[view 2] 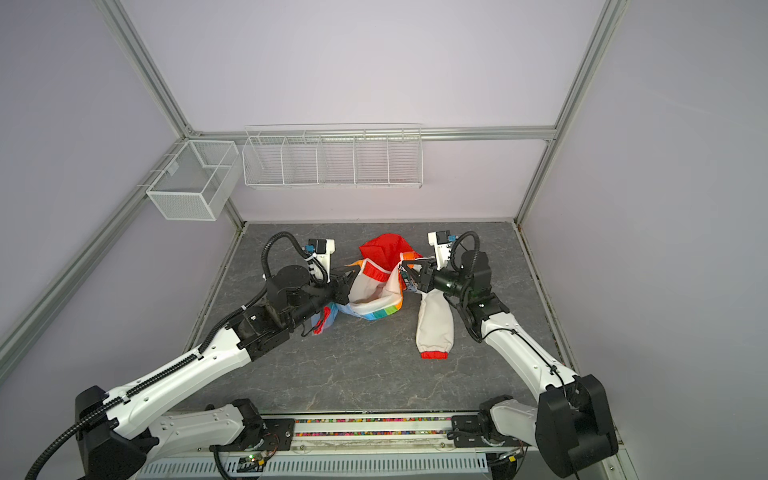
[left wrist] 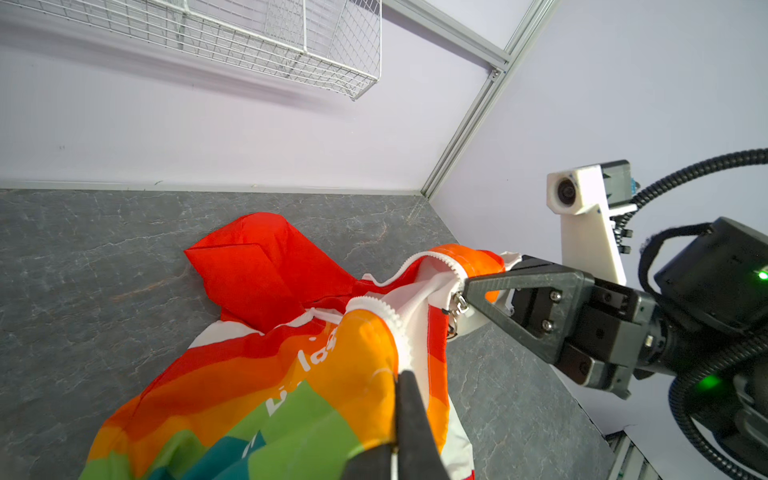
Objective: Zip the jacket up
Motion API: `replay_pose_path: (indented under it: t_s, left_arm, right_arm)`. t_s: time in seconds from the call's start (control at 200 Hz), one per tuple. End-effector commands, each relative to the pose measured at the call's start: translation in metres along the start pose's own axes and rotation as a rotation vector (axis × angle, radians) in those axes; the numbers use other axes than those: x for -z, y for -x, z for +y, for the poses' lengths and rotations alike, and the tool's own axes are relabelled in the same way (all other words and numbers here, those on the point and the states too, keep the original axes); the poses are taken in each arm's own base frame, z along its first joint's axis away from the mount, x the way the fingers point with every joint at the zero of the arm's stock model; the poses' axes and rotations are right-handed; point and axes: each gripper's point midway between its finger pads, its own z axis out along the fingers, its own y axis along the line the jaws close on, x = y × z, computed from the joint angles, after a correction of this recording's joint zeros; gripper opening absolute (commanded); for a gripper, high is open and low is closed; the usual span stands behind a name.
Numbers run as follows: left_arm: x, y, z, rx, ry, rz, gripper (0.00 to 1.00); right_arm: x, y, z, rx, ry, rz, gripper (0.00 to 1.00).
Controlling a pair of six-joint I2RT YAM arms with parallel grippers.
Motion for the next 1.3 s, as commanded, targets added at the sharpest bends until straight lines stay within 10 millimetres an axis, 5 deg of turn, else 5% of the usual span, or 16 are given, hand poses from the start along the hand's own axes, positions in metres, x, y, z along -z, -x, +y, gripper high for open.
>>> replay_pose_path:
  t_s: [0.0, 0.21, 0.62, 0.89, 1.295]
  left_arm:
    - [-0.002, 0.003, -0.001, 0.002, -0.016, -0.034, 0.0]
    - [-0.003, -0.002, 0.042, -0.023, 0.194, -0.022, 0.0]
    - [0.029, -0.034, 0.157, 0.089, 0.49, -0.023, 0.0]
    - [0.045, -0.048, 0.192, 0.145, 0.563, -0.034, 0.0]
    - [0.042, -0.049, 0.21, 0.158, 0.586, -0.04, 0.0]
  right_arm:
    - [-0.012, 0.023, 0.027, -0.093, 0.144, 0.022, 0.06]
    - [-0.023, 0.019, 0.026, -0.229, 0.226, 0.127, 0.06]
    - [0.017, 0.023, 0.015, -0.206, 0.126, 0.137, 0.06]
    - [0.024, 0.029, 0.007, -0.245, 0.122, 0.138, 0.06]
    - [0.027, 0.016, 0.012, -0.337, 0.171, 0.209, 0.11]
